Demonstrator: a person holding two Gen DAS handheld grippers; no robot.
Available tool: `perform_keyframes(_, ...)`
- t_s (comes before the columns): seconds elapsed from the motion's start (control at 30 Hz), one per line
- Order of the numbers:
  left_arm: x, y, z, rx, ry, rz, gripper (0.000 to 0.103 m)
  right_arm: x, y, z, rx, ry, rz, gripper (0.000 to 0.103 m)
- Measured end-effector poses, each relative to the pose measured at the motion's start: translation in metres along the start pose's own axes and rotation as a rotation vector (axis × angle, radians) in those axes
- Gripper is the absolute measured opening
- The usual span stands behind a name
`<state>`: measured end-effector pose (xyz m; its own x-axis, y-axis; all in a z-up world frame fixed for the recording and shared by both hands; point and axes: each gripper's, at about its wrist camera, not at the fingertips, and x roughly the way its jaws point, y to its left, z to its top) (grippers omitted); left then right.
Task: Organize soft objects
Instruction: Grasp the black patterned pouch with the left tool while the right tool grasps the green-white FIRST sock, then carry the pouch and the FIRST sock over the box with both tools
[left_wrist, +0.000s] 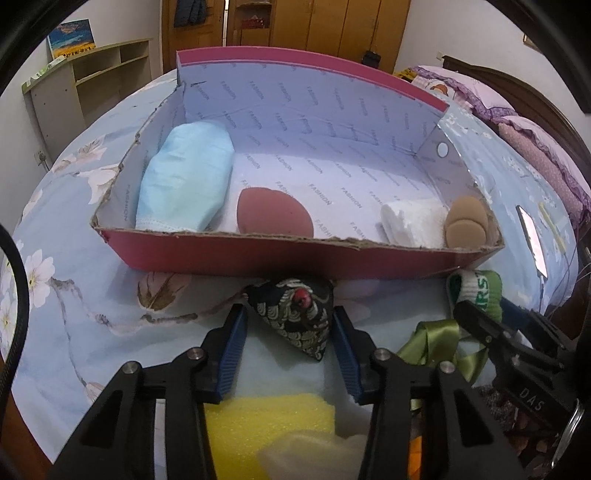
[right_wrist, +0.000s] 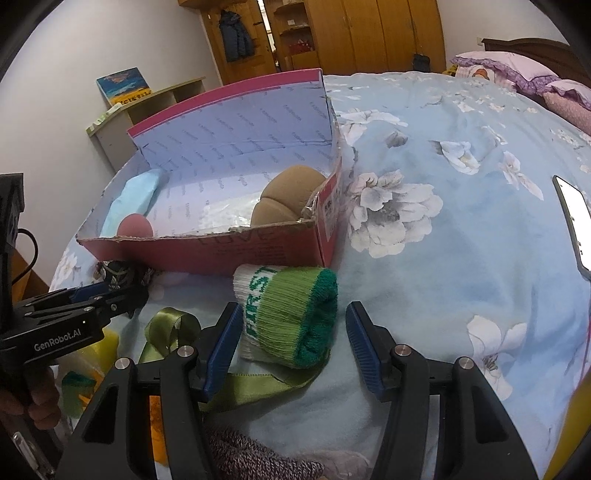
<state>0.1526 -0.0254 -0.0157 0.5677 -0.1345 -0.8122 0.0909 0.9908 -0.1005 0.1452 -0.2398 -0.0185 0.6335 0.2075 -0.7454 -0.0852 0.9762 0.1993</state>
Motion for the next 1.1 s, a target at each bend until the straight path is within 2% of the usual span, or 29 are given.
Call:
perform_keyframes(0.07,-0.001,-0.001,-0.001,0.003,-0.004,-0.003,0.042,-0.001,0.000,0.000,0.001,-0.005,0.006,0.055)
perform_keyframes(0.2,-0.005,-0.003,-0.003,0.013,-0.017,-0.002,0.040,-0.004,0.002,-0.001,-0.011,-0.016,0.013,0.046)
perform_keyframes(0.37,-0.012,-0.003,-0.006,0.018,-0.027,-0.011,0.039,-0.010,0.005,-0.002,-0.017,-0.037,0.019,0.040)
perform_keyframes(1.1,-0.049,0.003,-0.010,0.007,-0.104,-0.041,0.039,-0.042,0.030,0.001,-0.064,-0.090,0.045,0.038)
